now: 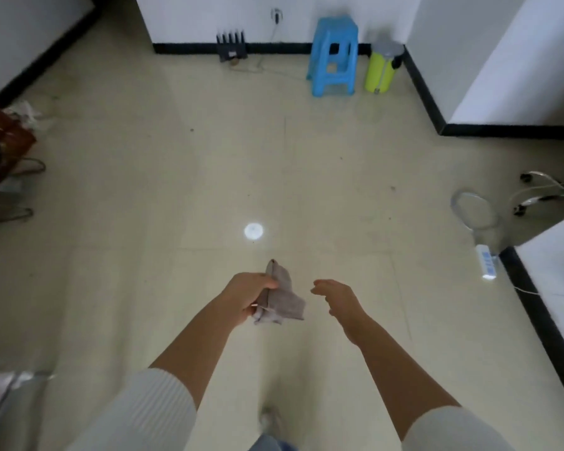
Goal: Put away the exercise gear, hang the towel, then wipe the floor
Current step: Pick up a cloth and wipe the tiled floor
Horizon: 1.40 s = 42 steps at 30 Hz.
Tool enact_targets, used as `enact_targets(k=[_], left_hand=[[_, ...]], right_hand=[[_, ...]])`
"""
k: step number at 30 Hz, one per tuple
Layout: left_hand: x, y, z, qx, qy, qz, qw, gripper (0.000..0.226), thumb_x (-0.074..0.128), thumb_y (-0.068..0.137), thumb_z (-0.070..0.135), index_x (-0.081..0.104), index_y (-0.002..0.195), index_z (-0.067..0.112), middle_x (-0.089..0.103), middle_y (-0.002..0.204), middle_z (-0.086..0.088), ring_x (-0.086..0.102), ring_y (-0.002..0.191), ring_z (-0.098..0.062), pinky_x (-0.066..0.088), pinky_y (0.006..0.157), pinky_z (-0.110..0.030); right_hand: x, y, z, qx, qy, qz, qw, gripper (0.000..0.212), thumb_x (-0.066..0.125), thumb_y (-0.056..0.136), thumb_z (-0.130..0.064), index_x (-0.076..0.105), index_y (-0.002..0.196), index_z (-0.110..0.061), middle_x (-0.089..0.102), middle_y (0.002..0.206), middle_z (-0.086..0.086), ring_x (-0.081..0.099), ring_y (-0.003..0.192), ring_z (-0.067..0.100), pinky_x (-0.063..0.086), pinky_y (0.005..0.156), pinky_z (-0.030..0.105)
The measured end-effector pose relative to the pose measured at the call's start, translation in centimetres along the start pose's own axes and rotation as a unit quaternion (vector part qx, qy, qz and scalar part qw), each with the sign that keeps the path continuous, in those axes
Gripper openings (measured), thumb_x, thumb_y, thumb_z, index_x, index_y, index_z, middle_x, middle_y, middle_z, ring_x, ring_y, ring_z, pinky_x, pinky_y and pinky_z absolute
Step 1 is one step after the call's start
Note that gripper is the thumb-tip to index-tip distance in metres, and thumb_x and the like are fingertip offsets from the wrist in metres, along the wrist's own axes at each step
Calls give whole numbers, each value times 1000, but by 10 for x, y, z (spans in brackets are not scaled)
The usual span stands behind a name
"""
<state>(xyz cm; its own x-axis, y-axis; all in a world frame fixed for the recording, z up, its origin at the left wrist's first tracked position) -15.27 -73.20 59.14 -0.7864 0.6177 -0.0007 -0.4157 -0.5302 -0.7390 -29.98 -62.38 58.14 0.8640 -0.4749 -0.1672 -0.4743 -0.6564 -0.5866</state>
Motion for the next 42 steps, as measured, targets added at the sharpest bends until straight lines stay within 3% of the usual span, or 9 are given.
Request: enact_targets(k=[4,6,10,13,16,27,31,35,42], left_hand=[[-28,34,87,24,-78,-1,997,11,60,83,5,63,93,2,59,70,-7,56,58,-17,44,51,-24],[-33,59,132,37,-102,-1,994,15,61,81,6,63,95,1,60,79,-10,57,68,-21,48,62,-30],[-34,132,226,64,-120,-2,991,32,61,79,7,64,109,-3,66,99,-18,62,90,-30,50,83,-40],[-29,193,301,89,-128,12,988,22,58,80,6,67,99,1,68,96,-16,64,85,-29,51,77,-38],[-21,251,374,94,-130,46,986,14,59,82,8,66,93,6,66,88,-12,62,78,-27,54,69,-34],[-39,475,634,117,-140,56,982,20,63,86,14,65,105,10,69,96,-4,65,85,-19,51,82,-34],[-62,572,745,164,-108,115,974,17,60,87,15,66,103,13,69,98,-6,65,82,-19,48,75,-30],[-74,656,864,220,-9,189,957,20,60,83,11,67,101,16,70,97,-7,64,77,-16,45,68,-26],[-4,813,1063,269,242,222,905,32,55,86,20,62,117,16,63,122,-5,59,107,-21,41,89,-27]], right_hand=[[29,62,-52,77,77,-61,992,30,60,70,-46,62,91,-25,59,95,2,50,82,16,36,72,29],[35,103,-86,87,138,-97,982,34,60,77,-50,61,94,-20,59,85,1,49,70,16,36,67,28],[24,197,-178,44,222,-148,963,31,60,81,-37,66,90,-8,61,77,9,52,71,24,43,72,30],[-12,276,-243,20,232,-100,967,23,60,82,-13,64,102,-2,65,91,13,60,79,26,49,66,28],[-57,347,-317,-10,176,-64,982,10,61,85,-5,65,94,-3,66,89,13,64,76,25,51,62,29],[-132,608,-594,-161,-3,-49,986,8,69,82,-4,70,88,-9,71,80,9,67,68,20,55,61,28],[-148,716,-697,-206,-25,-27,978,15,68,82,0,71,96,-6,70,78,5,64,66,12,50,55,18],[-183,820,-781,-214,-60,15,975,19,64,81,1,72,94,-11,69,77,4,62,69,15,49,59,23],[-301,1000,-891,-204,-106,96,968,16,68,82,-8,73,96,-15,66,79,1,61,78,16,51,75,32]])
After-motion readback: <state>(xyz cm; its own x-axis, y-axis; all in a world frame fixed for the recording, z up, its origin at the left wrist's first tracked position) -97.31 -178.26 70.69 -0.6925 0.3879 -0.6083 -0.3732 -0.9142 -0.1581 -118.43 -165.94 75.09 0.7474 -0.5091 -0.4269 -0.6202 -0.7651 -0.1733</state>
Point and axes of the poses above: each hand's wrist, its own y-axis towards the middle knuckle, its own x-axis out of the palm, z = x × y, the point moved 10 cm from there along y, towards the middle knuckle
